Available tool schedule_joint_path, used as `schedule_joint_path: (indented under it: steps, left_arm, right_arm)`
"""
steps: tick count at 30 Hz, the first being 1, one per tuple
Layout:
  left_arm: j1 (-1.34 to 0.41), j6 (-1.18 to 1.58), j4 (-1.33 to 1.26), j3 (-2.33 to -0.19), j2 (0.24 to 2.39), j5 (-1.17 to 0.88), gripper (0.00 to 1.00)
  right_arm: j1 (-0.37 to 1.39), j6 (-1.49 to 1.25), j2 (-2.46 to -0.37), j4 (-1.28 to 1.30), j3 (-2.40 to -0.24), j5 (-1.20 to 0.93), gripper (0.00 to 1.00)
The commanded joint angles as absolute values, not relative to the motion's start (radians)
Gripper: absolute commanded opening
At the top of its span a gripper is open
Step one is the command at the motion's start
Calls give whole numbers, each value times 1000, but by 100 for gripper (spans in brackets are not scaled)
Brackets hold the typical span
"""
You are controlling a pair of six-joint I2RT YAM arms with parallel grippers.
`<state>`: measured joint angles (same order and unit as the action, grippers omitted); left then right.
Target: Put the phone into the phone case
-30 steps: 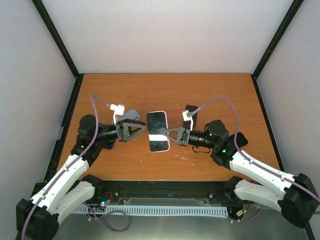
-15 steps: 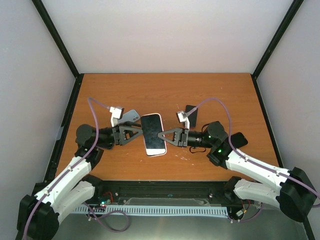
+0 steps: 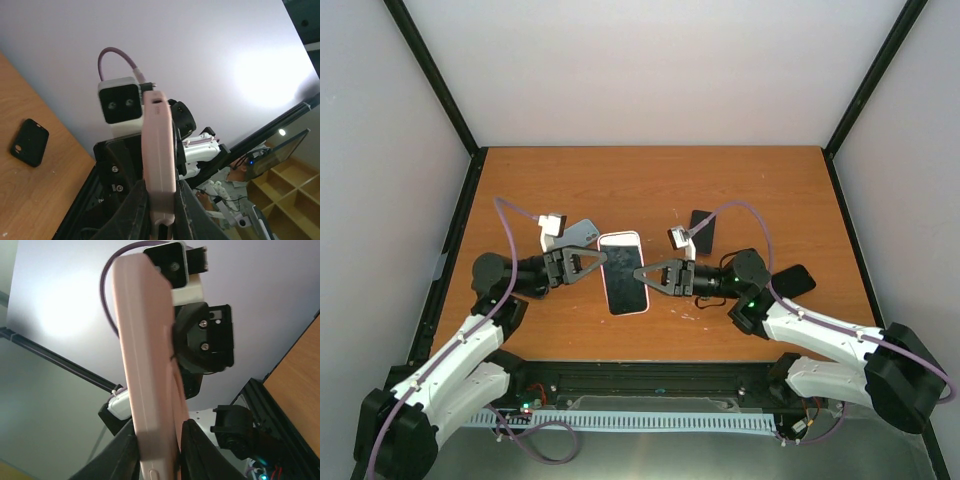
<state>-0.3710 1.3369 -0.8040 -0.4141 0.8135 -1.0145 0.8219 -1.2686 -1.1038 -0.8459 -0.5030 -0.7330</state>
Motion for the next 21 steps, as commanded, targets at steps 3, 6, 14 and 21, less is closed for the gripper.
schedule_joint_path:
  steps: [3, 6, 14, 21]
  left_arm:
    - [-368, 1218, -561, -479, 806, -953, 0]
    - [-368, 1180, -484, -498, 805, -936, 0]
    - [-368, 1190, -428, -514, 813, -933, 30]
    - [-368, 1214, -430, -460, 809, -973, 62]
  right_arm:
    - [831, -1260, -1096, -866, -499, -702, 25]
    - [830, -1244, -1103, -829, -495, -677, 21]
    - [830, -1276, -1096, -856, -451, -595, 11]
    - [830, -1307, -1072, -877, -432, -448, 12]
